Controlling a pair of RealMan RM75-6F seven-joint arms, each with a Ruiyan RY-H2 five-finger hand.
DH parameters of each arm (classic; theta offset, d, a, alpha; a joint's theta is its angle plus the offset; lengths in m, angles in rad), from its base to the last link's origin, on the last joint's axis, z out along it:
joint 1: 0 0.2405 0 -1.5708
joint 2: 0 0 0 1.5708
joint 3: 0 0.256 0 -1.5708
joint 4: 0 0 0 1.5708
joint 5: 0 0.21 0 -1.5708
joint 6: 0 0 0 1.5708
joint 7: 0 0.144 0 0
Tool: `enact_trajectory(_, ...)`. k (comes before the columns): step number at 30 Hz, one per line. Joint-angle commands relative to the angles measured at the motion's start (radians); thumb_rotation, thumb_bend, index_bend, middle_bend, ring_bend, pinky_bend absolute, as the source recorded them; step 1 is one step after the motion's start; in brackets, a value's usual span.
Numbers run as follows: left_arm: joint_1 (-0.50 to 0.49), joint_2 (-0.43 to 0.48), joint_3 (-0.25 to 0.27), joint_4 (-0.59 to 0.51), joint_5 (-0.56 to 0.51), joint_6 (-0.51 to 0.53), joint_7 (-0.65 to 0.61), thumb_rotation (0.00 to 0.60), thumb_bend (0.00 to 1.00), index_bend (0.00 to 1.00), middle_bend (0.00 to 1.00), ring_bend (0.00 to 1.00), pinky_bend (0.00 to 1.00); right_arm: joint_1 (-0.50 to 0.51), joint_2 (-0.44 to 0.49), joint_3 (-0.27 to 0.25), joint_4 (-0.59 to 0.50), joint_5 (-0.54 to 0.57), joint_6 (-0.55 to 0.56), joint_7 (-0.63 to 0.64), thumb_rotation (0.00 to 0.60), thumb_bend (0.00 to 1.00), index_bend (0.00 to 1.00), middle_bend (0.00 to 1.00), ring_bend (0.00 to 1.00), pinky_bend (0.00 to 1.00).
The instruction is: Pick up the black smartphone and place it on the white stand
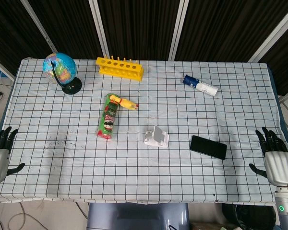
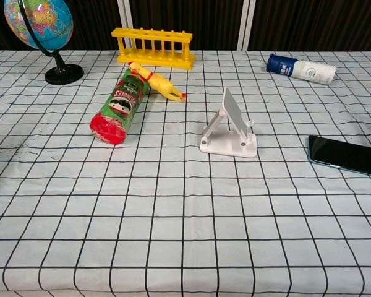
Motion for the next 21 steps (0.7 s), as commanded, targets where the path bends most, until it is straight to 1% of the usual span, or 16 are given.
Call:
enact_trajectory(1, 0.000, 0.000, 0.000, 0.001, -0.001, -0.001, 0.001, 0.600, 0.00, 0.00, 0.00, 0.00, 0.00, 0.000, 0.000, -0.001, 0.000, 0.000, -0.001, -0.002, 0.600, 0.04, 0.00, 0.00, 0.00, 0.18)
enact_trajectory(9, -0.002, -0.001, 0.000, -0.001, 0.003, 0.000, 0.001, 0.600, 0.00, 0.00, 0.00, 0.00, 0.00, 0.000, 0.001, -0.004, -0.012, -0.001, -0.004, -0.012, 0.600, 0.04, 0.00, 0.00, 0.00, 0.18)
enact_trajectory(12, -0.001, -0.001, -0.001, -0.001, 0.001, 0.000, -0.005, 0.600, 0.00, 0.00, 0.00, 0.00, 0.00, 0.001, 0.006, -0.007, -0.037, 0.004, -0.014, -0.020, 0.600, 0.04, 0.00, 0.00, 0.00, 0.18)
enact_trajectory(14, -0.001, 0.000, -0.001, 0.000, 0.002, 0.000, -0.007, 0.600, 0.00, 0.00, 0.00, 0.00, 0.00, 0.003, 0.014, -0.010, -0.068, 0.011, -0.028, -0.030, 0.600, 0.05, 0.00, 0.00, 0.00, 0.18)
enact_trajectory(17, -0.003, -0.003, -0.002, 0.001, 0.005, 0.000, -0.007, 0.600, 0.00, 0.00, 0.00, 0.00, 0.00, 0.011, 0.034, -0.013, -0.149, 0.041, -0.070, -0.054, 0.600, 0.06, 0.00, 0.00, 0.00, 0.18)
enact_trajectory(19, -0.005, -0.006, -0.004, 0.006, 0.007, 0.000, -0.008, 0.600, 0.00, 0.00, 0.00, 0.00, 0.00, 0.025, 0.047, -0.007, -0.223, 0.082, -0.114, -0.076, 0.600, 0.08, 0.00, 0.00, 0.00, 0.18)
enact_trajectory(21, -0.006, -0.009, -0.005, 0.009, 0.007, 0.000, -0.009, 0.600, 0.00, 0.00, 0.00, 0.00, 0.00, 0.038, 0.051, 0.000, -0.270, 0.111, -0.141, -0.093, 0.600, 0.09, 0.00, 0.00, 0.00, 0.18)
